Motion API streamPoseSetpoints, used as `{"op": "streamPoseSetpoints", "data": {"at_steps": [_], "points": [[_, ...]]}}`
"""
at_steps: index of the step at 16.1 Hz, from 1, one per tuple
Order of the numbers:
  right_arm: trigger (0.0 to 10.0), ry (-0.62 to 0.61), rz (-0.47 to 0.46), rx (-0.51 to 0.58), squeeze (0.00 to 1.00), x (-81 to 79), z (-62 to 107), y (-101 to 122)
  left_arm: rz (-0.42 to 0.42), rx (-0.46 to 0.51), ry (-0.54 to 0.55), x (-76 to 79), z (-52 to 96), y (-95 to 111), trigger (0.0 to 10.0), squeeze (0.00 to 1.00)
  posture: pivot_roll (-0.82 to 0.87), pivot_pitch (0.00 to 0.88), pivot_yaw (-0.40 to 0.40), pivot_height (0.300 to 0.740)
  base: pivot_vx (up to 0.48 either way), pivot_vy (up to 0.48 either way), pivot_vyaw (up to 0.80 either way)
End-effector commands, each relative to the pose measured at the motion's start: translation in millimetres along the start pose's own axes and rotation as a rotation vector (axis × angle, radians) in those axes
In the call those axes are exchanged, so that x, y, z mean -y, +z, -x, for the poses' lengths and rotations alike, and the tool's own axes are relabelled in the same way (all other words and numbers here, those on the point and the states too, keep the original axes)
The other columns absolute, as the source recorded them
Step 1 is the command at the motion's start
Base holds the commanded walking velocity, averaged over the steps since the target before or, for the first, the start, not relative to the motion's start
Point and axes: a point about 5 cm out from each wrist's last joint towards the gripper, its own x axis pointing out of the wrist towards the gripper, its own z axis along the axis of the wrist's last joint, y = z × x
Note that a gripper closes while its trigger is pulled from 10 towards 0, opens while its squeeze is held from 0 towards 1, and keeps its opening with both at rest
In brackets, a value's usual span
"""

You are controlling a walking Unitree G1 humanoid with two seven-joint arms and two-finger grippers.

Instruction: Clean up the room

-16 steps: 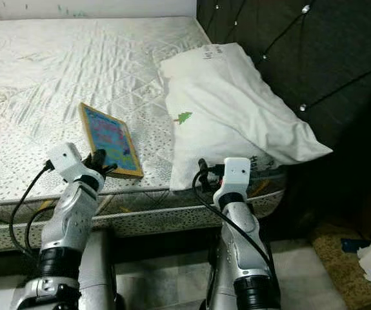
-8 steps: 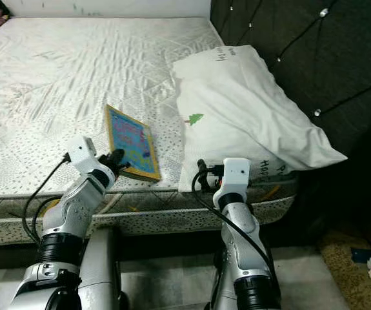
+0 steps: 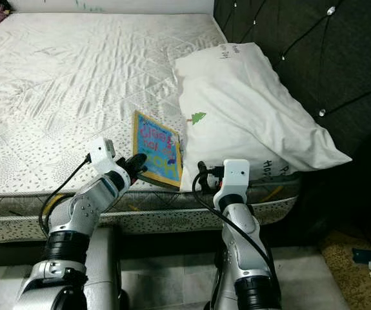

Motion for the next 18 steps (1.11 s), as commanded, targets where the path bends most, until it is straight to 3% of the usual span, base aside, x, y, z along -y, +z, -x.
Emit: {"op": "streamPoseSetpoints", "data": {"at_steps": [1, 7, 8, 9, 10, 15, 18], "points": [[10.0, -0.011, -0.002, -0.007, 0.00, 2.3, -1.7, 1.2, 0.005, -0.152, 0.002, -2.1, -2.8, -30.5, 10.0, 0.00, -0.01, 0.000, -0.039, 0.501, 0.000, 0.000, 0.00], [10.0, -0.013, 0.005, -0.006, 0.00, 3.7, -4.1, 2.9, -0.039, -0.168, 0.044, -39.8, -10.9, -0.4, 10.0, 0.00, -0.01, 0.000, -0.052, 0.501, 0.000, 0.000, 0.00], [10.0, -0.012, 0.006, -0.006, 0.00, 3.6, -4.2, 3.1, -0.052, -0.173, 0.047, -42.5, -11.1, 1.6, 10.0, 0.16, -0.01, 0.000, -0.052, 0.501, 0.000, 0.000, 0.00], [10.0, -0.013, 0.008, -0.005, 0.00, 3.6, -4.5, 3.4, -0.077, -0.187, 0.052, -47.8, -11.1, 4.8, 10.0, 0.54, -0.02, 0.000, -0.051, 0.501, 0.000, 0.000, 0.00], [10.0, -0.014, 0.009, -0.005, 0.00, 3.7, -4.6, 3.6, -0.105, -0.202, 0.058, -51.7, -10.8, 5.2, 10.0, 1.00, -0.02, 0.000, -0.051, 0.501, 0.000, 0.000, 0.00], [10.0, -0.018, 0.015, -0.006, 0.00, 3.0, -5.5, 3.8, -0.200, -0.203, 0.100, -63.5, -10.4, 16.4, 10.0, 1.00, -0.02, 0.000, -0.050, 0.501, 0.000, 0.000, 0.00], [10.0, -0.020, 0.014, -0.005, 0.00, 2.2, -6.0, 3.9, -0.381, -0.140, 0.209, -75.9, -6.5, 39.0, 10.0, 1.00, -0.02, 0.000, -0.047, 0.501, 0.000, 0.000, 0.00]]}}
